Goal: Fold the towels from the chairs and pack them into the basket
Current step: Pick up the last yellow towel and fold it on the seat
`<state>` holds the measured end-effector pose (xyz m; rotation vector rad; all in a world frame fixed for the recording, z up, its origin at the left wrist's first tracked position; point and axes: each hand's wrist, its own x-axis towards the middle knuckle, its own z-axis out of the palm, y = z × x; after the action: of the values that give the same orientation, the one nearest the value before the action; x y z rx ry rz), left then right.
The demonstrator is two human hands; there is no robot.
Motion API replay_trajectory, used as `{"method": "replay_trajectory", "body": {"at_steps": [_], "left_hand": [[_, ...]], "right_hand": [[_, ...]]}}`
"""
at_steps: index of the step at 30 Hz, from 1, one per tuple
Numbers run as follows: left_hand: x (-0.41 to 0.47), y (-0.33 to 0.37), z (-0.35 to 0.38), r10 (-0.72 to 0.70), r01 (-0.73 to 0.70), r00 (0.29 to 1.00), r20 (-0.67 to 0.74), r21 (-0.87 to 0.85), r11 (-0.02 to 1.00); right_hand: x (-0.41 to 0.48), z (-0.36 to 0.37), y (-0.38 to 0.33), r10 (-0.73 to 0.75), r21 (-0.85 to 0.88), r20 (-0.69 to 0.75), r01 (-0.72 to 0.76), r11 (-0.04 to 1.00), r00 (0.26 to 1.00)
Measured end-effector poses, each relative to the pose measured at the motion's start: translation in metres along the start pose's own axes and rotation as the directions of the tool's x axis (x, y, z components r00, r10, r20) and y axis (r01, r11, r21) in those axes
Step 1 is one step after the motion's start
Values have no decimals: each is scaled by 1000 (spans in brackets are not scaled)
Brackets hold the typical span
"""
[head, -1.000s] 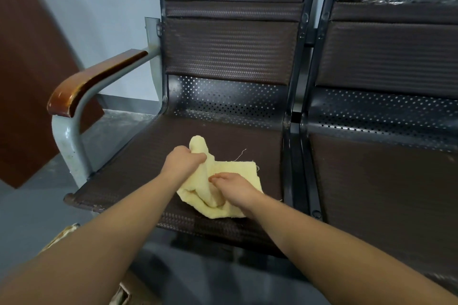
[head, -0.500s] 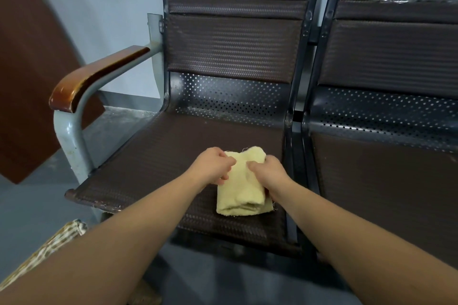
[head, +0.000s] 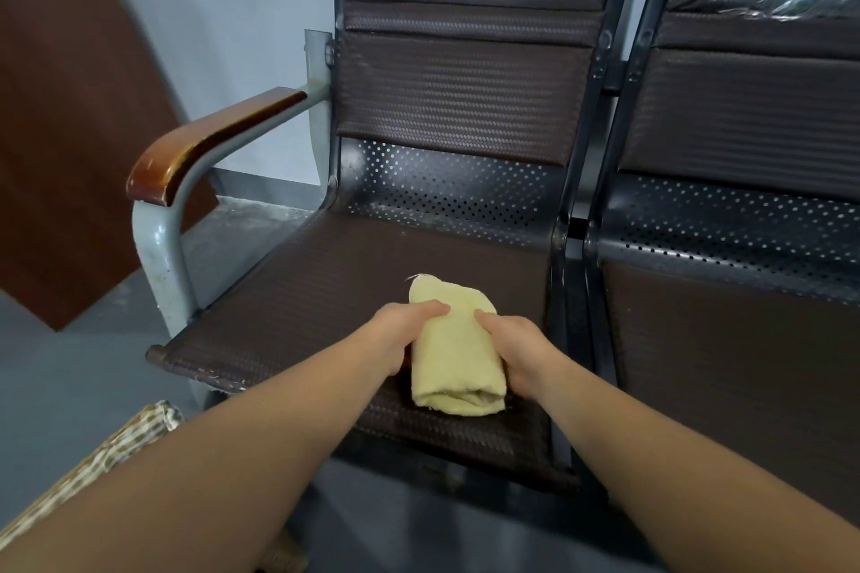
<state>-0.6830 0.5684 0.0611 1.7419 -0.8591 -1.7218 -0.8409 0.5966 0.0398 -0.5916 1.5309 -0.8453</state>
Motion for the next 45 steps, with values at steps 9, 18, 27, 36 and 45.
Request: {"method": "replay_trajectory", "body": {"at_steps": [9,18,27,36,45], "left_hand": [[-1,34,-20,374,-289,919,128,-429,856],[72,87,-65,555,-549,829,-71,-291,783],[4,141,-156,425,-466,883,-201,-247,850],[-165,131,-288,92,-274,882,-461,-345,898],[-254,-28,-367,-242,-180,738,-629,-530,829]], "right_hand": [[-7,21,-49,-324,101,54,318,943,944],[65,75,-126,-512,65,104,508,859,853],[20,156,-184,-418,-2,243,431,902,875],[-124,283,-213,-109,-155,575,238,959,811],[-186,389,-75,127,-385,751,273,882,648]]}}
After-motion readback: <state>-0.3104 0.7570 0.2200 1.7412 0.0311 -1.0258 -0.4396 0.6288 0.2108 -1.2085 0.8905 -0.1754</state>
